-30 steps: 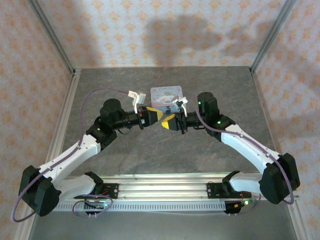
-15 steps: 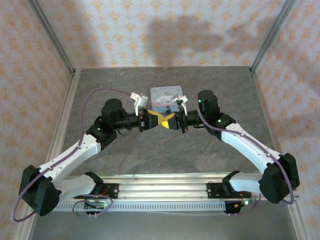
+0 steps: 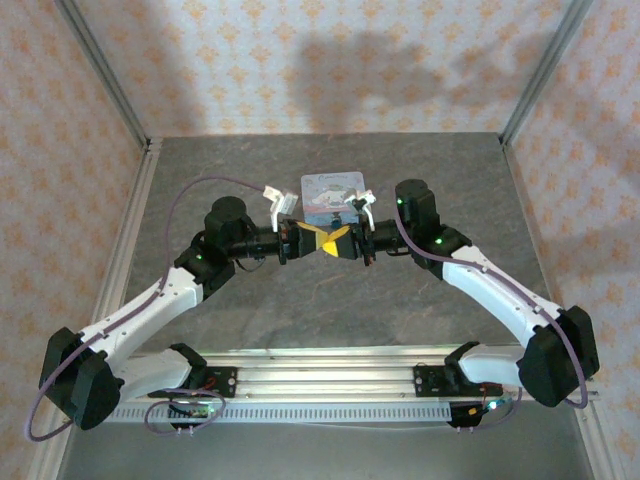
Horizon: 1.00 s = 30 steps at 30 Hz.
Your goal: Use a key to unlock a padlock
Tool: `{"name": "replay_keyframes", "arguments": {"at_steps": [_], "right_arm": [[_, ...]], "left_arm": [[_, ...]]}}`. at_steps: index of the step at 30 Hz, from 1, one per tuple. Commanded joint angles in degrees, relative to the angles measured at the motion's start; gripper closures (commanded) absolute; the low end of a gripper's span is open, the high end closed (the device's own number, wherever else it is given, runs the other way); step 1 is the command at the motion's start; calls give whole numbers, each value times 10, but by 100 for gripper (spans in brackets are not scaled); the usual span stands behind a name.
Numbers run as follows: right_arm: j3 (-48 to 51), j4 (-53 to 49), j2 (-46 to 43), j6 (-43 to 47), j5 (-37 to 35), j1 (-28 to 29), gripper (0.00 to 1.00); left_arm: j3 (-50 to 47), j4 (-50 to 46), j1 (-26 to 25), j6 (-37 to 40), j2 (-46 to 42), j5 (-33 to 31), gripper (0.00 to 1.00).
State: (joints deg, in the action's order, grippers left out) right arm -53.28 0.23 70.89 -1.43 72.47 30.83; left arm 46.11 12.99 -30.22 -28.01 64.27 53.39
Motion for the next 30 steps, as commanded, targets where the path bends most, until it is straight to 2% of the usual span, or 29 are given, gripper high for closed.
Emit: {"name": "replay_keyframes", "arguments": {"at_steps": [1,6,10,14,19,23,30], "right_arm": [[-18,22,0,1,14,3,100],[-18,24,0,-8,-12,3,100],[-16,23,-3,-21,-42,3,99],[-15,21,-4,-32,-54,3,86],[-20,5,-6,-36,-63,0,63],[-23,-13,-11,-35,-62,-9,56],[-15,-29,-13,-42,-10,-14,56]], "left_arm": [[0,5,2,5,0,15,100],[12,-29,2,18,-1,0,100],[35,-100,2,49,-4,-34,100],[51,-130,2,63,1,-37,100],[61,-140,2,68,4,-41,100],[73,-158,3,81,6,-42,100],[110,-217,3,124,17,-16,100]]}}
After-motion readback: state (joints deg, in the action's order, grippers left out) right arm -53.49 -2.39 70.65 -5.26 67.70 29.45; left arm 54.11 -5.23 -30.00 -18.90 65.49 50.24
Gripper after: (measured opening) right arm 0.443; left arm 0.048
